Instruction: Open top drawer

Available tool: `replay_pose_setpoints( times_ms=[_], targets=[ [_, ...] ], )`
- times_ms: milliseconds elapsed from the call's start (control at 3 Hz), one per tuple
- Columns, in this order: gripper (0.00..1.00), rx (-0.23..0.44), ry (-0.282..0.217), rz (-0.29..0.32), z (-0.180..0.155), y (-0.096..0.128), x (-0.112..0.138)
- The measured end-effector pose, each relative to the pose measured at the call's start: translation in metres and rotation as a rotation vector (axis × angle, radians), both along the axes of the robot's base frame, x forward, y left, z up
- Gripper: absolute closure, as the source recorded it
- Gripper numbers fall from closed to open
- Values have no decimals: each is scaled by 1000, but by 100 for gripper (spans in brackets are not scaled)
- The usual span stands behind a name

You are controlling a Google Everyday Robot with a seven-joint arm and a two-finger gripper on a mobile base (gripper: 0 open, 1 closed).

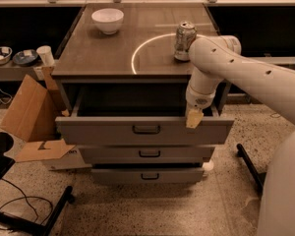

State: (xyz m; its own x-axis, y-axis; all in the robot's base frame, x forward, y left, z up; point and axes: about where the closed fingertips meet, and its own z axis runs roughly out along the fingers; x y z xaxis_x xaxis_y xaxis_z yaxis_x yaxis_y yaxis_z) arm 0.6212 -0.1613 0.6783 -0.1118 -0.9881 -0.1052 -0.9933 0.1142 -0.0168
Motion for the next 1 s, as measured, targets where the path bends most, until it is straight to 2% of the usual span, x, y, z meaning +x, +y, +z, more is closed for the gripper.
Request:
replay_pose_setpoints(
  times_ms=[1000],
  targets=[
    [11,0,0,0,0,0,0]
  ],
)
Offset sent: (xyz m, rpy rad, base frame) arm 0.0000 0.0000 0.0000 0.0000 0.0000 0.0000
